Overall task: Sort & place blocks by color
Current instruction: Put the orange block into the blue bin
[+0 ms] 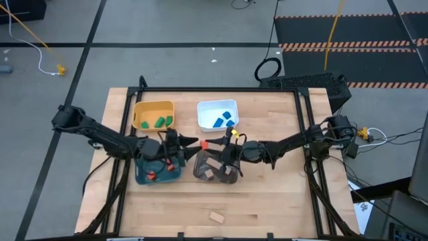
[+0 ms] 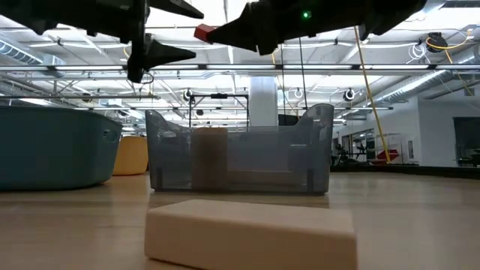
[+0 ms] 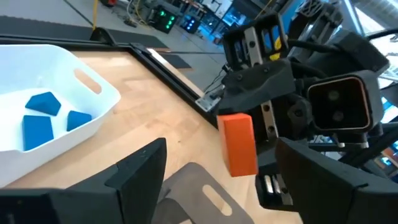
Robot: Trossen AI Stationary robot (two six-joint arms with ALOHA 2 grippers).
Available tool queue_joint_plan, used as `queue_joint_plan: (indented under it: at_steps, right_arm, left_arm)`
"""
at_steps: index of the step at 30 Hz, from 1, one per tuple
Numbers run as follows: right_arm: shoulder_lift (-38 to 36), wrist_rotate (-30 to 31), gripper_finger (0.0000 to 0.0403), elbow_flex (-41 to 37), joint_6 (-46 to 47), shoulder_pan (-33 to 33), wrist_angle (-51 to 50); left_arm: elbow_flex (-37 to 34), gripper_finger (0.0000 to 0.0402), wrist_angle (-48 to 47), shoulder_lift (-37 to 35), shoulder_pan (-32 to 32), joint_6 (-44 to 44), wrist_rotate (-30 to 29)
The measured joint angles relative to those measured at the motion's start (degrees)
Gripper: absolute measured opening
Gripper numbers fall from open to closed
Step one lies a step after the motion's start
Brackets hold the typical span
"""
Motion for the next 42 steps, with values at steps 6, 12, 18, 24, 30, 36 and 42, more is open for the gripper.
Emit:
queue_joint_plan:
  at_steps: [6,12,18,24,30,36,42]
  right_arm:
    - [0.0,0.1,0.012,0.0,-4.2,0.0,-0.3]
    - [0.0,0.1,0.012,0.0,-4.7,0.0,-0.4]
    - [0.0,0.1,0.012,0.0,-5.9,0.1,-0.4]
    - [0.0,0.1,0.012,0.0,-5.8,0.1,-1.6]
    - [-0.1,0.2,0.0124,0.2,-4.9,0.1,-3.9]
    - [-0.1,0.1,0.0158,0.1,3.5,0.1,-4.1]
    - [0.0,0.1,0.0195,0.0,7.8,1.2,-4.6]
  left_arm:
    - [4.2,0.028,0.0,4.2,0.2,0.8,1.2]
    - [5.6,0.0249,-0.8,5.1,0.2,1.6,1.4]
    - [5.5,0.019,-5.0,5.1,0.7,-2.6,1.4]
    - [5.5,0.0093,-4.9,5.0,1.0,-1.2,1.5]
    - [5.5,0.0061,-5.3,5.0,1.1,-0.3,1.5]
    - [5.5,0.0061,-6.1,5.1,1.1,0.5,1.9]
    - [5.5,0.0064,-6.2,5.0,0.7,0.5,2.5]
